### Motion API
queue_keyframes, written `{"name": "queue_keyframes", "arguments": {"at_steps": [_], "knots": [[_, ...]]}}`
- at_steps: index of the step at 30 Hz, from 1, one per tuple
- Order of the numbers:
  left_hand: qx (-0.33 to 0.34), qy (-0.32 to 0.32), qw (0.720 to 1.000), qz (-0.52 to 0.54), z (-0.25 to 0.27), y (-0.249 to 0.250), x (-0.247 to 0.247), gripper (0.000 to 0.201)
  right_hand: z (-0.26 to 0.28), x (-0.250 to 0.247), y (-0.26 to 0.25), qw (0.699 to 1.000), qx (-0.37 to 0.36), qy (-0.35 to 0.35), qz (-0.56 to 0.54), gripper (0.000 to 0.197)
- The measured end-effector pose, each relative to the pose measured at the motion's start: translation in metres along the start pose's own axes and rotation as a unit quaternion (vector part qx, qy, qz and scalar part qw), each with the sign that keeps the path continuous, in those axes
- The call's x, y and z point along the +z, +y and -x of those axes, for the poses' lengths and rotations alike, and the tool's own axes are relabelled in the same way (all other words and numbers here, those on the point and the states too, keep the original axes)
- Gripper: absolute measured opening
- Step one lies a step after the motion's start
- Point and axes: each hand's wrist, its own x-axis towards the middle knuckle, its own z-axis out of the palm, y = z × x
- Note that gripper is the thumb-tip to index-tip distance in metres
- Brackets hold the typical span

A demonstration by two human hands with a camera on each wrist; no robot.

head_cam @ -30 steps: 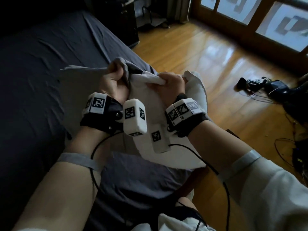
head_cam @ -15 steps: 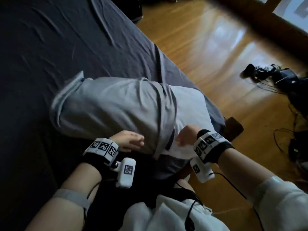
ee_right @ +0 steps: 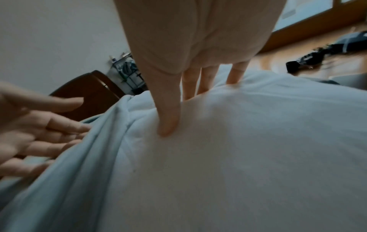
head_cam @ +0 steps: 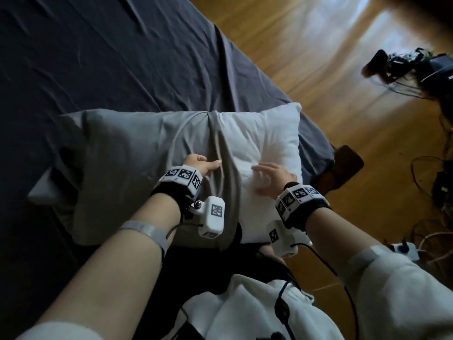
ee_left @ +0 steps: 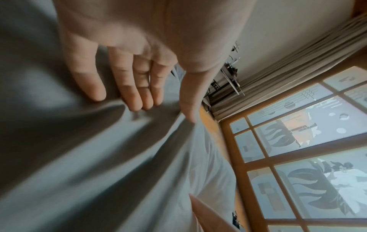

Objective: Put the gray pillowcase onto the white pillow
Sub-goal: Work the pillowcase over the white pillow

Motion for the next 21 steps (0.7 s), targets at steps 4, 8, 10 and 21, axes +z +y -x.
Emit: {"name": "queue_keyframes", "arguments": {"at_steps": [4, 8, 10, 21], "knots": [[-0.005, -0.003, 0.999, -0.051, -0.018, 0.011, 0.012, 0.041, -0.001, -0.001, 0.003, 1.000, -0.017, -0.007, -0.011, 0.061], [0.014, 0.038, 0.985, -0.171, -0.036, 0.019, 0.025, 0.038, 0.002, -0.001, 0.007, 0.999, -0.037, -0.016, -0.001, 0.058], [0.054, 0.013, 0.974, -0.221, -0.034, 0.030, 0.039, 0.026, 0.001, -0.001, 0.008, 0.999, -0.046, -0.018, -0.011, 0.057], [0.145, -0.274, 0.948, -0.073, 0.002, 0.009, 0.041, 0.021, -0.022, -0.063, 0.010, 0.989, -0.018, 0.102, -0.102, 0.021]]}}
